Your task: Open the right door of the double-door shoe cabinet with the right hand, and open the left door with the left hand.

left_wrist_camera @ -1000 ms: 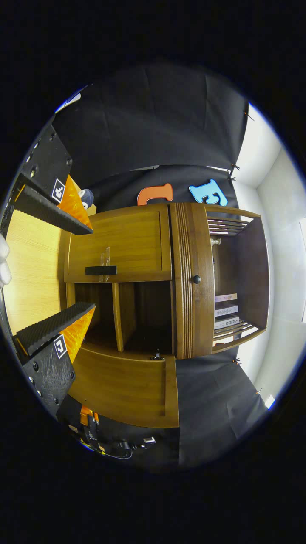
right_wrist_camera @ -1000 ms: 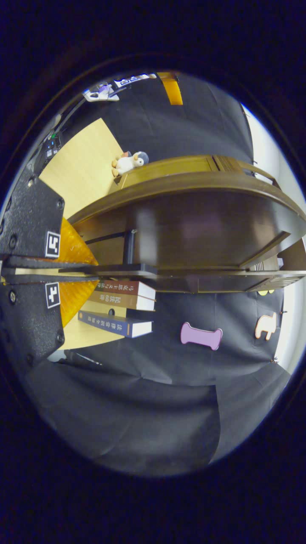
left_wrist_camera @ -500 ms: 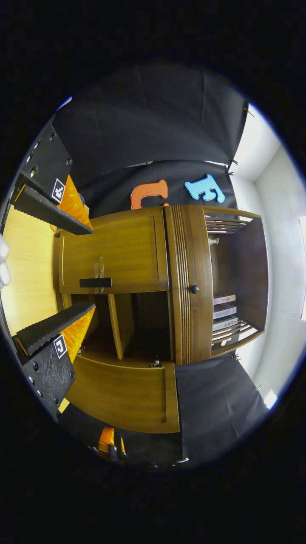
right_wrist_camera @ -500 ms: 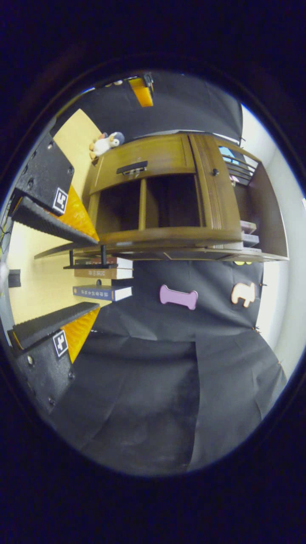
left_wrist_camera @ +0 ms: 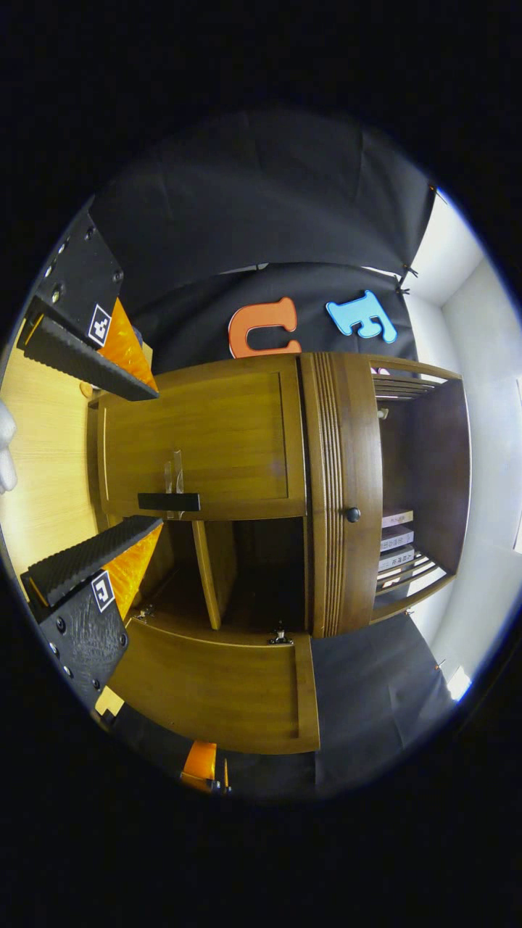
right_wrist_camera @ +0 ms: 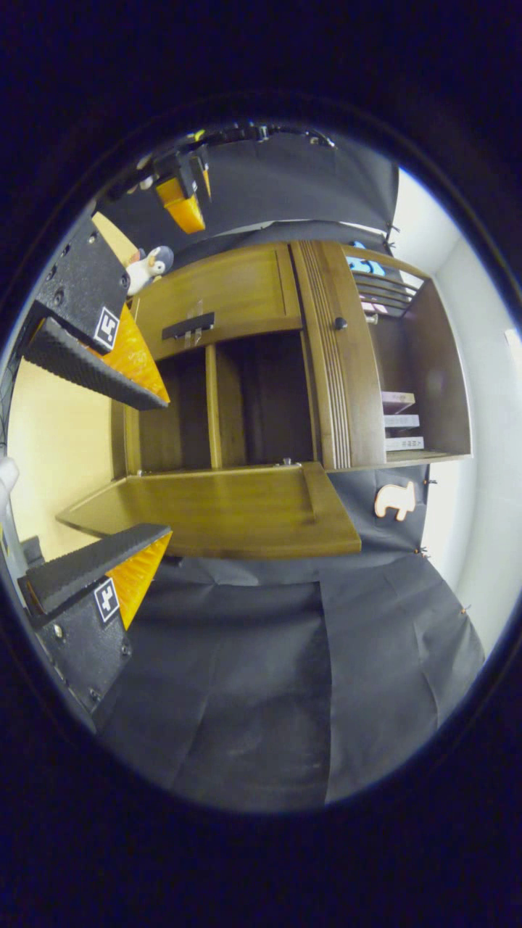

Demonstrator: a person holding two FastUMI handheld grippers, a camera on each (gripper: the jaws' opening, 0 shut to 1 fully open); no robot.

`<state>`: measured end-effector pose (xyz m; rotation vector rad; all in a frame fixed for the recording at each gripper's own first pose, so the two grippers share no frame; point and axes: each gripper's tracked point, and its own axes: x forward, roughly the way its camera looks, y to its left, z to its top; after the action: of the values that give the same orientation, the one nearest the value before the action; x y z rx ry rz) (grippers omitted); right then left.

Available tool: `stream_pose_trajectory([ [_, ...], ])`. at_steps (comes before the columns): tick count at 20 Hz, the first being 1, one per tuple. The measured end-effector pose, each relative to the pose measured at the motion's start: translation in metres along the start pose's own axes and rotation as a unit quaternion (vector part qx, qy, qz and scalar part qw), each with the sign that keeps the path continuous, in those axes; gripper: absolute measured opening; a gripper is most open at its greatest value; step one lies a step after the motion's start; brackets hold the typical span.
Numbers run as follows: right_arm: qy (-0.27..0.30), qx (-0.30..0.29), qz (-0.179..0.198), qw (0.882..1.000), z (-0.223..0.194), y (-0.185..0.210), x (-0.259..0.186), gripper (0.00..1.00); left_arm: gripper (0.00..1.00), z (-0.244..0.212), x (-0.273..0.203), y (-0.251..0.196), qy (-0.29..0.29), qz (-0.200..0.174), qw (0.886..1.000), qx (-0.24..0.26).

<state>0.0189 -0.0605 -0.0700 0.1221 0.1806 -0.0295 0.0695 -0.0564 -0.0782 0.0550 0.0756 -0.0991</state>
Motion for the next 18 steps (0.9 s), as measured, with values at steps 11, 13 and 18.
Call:
stream_pose_trajectory([
  [11, 0.010, -0.016, -0.050, 0.999, 0.012, 0.032, -0.001, 0.99, 0.96, -0.047, 0.151, -0.051, -0.003, -0.031, 0.999, -0.024],
  [13, 0.012, -0.026, -0.057, 0.998, 0.014, 0.032, -0.005, 0.99, 1.00, -0.054, 0.176, -0.059, -0.001, -0.033, 0.999, -0.019],
  [18, 0.027, -0.049, -0.056, 0.997, 0.008, 0.030, -0.011, 0.99, 0.83, -0.073, 0.219, -0.067, 0.009, -0.035, 0.999, -0.015],
])
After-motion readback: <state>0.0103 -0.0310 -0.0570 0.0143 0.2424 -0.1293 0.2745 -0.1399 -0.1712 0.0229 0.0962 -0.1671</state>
